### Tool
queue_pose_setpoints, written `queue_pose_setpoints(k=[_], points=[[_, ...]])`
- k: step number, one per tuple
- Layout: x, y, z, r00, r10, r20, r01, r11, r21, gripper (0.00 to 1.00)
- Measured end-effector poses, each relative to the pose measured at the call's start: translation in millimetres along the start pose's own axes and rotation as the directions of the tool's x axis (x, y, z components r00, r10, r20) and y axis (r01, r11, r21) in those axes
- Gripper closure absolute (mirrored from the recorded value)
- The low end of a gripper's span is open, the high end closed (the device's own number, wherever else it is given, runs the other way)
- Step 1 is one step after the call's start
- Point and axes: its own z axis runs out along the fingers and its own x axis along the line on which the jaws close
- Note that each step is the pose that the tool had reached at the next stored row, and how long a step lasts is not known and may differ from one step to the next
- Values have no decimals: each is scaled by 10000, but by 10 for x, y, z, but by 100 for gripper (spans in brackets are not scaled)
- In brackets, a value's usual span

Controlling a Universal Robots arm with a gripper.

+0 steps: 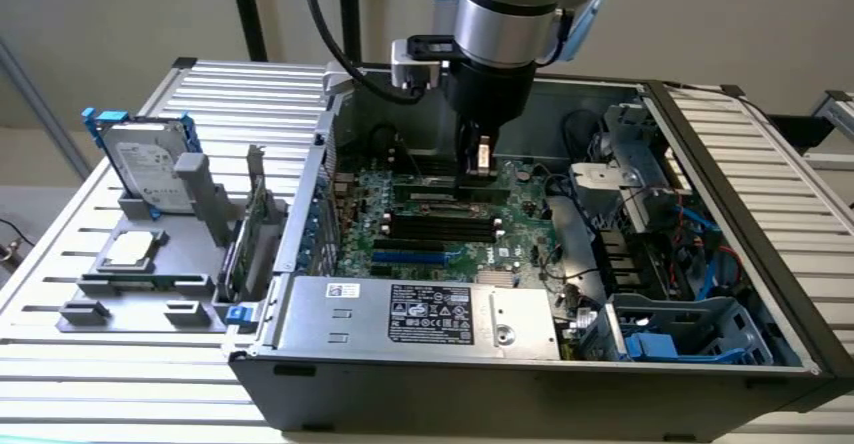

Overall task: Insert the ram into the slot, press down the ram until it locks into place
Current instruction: 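Insert the ram into the slot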

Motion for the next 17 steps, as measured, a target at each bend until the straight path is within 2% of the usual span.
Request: queue_pose_setpoints(k=[13, 17], points=[[5, -10, 237, 10000, 47, 2, -47, 10000, -1, 87], [6, -15, 305, 10000, 48, 2, -48, 10000, -50, 87]])
